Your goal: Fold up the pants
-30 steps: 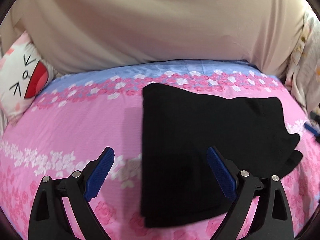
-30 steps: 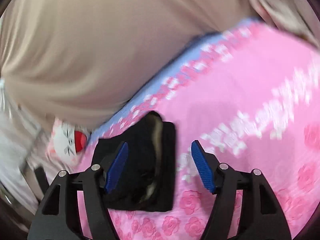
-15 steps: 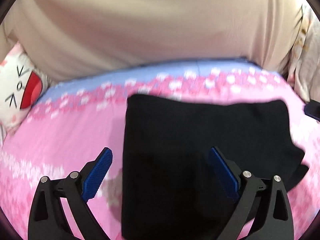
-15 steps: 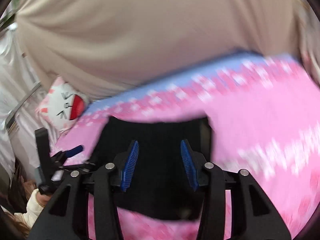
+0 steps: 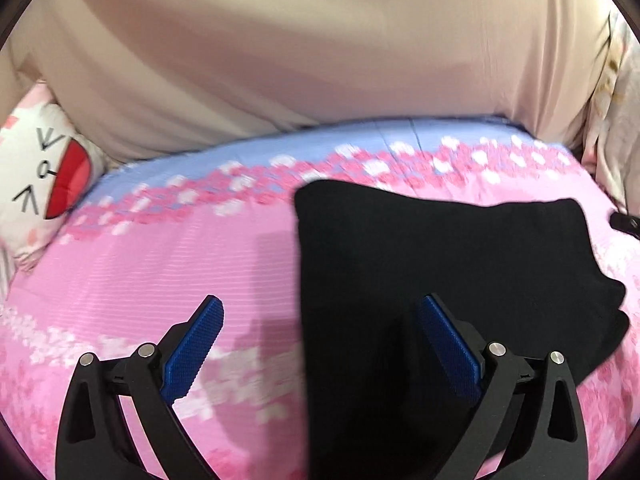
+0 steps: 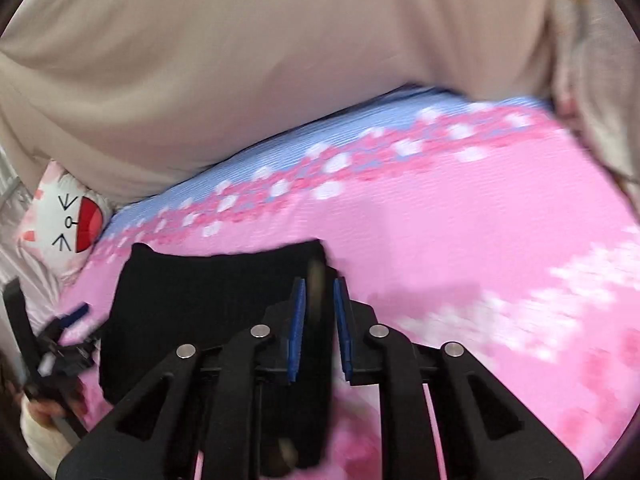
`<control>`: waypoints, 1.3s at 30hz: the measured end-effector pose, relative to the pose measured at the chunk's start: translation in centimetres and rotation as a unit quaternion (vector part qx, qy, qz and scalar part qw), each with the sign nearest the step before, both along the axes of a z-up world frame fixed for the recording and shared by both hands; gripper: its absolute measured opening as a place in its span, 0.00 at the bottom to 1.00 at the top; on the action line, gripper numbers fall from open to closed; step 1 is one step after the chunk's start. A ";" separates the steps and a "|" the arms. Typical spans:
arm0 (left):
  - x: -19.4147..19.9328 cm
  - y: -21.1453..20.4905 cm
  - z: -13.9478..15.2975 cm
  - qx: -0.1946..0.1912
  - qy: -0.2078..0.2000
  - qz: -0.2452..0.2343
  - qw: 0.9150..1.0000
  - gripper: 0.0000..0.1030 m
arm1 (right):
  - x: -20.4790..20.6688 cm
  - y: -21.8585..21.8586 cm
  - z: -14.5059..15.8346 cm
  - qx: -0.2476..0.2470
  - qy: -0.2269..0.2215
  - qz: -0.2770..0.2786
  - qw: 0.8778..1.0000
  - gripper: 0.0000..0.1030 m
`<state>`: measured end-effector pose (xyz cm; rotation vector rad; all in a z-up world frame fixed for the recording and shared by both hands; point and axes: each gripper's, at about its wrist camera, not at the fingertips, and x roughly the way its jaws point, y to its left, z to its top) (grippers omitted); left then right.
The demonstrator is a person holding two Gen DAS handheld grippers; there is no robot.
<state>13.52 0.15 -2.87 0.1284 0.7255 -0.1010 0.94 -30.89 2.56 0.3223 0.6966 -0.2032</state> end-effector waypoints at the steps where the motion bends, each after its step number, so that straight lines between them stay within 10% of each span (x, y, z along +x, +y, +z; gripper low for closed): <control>1: -0.7 0.5 0.3 -0.002 -0.006 0.001 1.000 0.95 | -1.4 0.4 0.2 -0.017 0.003 -0.010 1.000 0.25; 4: -3.1 1.0 0.7 -0.002 -0.010 0.002 1.000 0.95 | -3.8 3.6 0.2 -0.095 0.013 -0.021 0.995 0.65; 11: -6.0 -3.0 -2.9 0.009 0.033 -0.039 0.999 0.95 | -2.7 11.7 -3.5 -0.171 0.054 0.070 0.981 0.70; 19: -7.0 -0.9 -4.4 0.026 0.049 -0.018 0.998 0.95 | -5.7 8.6 -5.5 -0.210 0.111 -0.014 0.971 0.96; 29: -6.7 1.2 -2.4 -0.034 0.038 -0.007 0.999 0.95 | -5.7 6.2 -4.2 -0.024 0.041 -0.035 0.998 0.96; 39: -0.9 0.9 -4.9 -0.161 0.133 -0.063 0.976 0.94 | 0.8 3.4 -6.9 0.099 0.086 -0.018 0.991 0.96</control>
